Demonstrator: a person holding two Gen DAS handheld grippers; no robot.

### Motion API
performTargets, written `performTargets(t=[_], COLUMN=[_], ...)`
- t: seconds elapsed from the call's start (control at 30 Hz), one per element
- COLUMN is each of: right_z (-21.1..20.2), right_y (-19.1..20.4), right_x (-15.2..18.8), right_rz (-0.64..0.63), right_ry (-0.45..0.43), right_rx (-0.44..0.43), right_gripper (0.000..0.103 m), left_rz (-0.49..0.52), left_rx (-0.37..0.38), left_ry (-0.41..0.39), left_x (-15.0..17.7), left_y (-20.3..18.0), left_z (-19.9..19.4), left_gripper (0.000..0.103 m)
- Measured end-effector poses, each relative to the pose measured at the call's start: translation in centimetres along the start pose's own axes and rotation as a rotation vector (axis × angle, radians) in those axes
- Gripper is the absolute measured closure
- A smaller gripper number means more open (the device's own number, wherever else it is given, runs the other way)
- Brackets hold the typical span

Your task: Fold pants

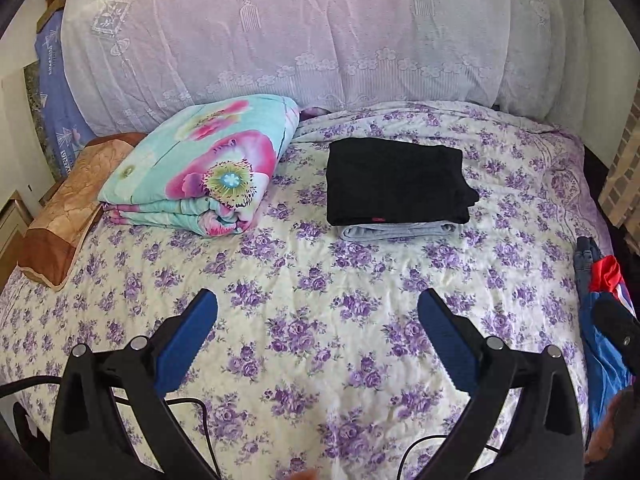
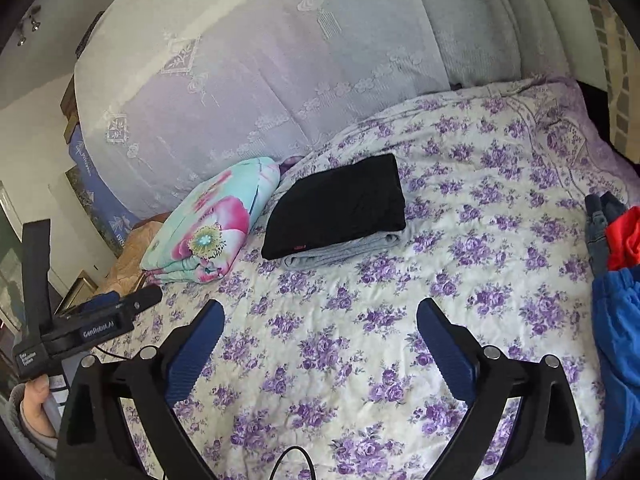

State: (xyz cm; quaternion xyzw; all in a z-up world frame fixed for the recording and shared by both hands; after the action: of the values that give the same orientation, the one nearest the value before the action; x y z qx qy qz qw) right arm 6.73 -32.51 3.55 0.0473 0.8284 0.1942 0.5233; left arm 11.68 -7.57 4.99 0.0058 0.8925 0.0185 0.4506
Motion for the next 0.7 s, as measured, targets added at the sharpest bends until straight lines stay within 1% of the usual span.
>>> performTargets(t=[0.1,0.23,0.4,0.5,0.6,0.7], right_z=[-1.5,-2.9,-3.8,-4.2,-4.4,-4.2], right_y=[1.1,2.3,2.8,2.7,2.6,2.9], right_x=[-0.7,-0.5,0.7,1.1,1.2,0.6], right_rz=[-0.032,-0.078,-0.1,-0.099,-0.103,-0.109], right_ry=[-0.036,-0.046,-0.032,-0.033,-0.036,-0.045], right_rx=[0.015,0.013,0.023,0.031,0.038,0.038], right_gripper=[0.004,0.004,0.004,0.004,0.004,0.004], left_rz=[-0.002,0.0,-0.005,-0.001,-0.008,-0.01], left_rx=[0.016,0.042,0.059,0.052,0.057,0.075], left_ry=[-0.006,-0.001,0.014,0.015,0.011,0.0], left_x=[0.0,0.4,1.4,1.6,1.5,0.7], left_y=[0.1,0.1,0.0,0.1,0.1,-0.1], left_z=[-1.5,-3.0,-3.5,-3.5,-3.4,-3.2], left_gripper=[0.005,0.005,0.005,0.005,0.005,0.005])
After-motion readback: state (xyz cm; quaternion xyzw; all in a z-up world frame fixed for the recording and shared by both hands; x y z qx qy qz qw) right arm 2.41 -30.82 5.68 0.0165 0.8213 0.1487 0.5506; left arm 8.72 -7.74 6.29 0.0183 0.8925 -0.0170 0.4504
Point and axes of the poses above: each gripper's, at about its wrist camera, not at the fingertips, and z roughly the way its jaws point, y to its left, x to its underside, the point moved 3 cm from there along z, roughly the way its jaws point, and after that the axes turned 8 degrees about -y, right-handed, at the moved point
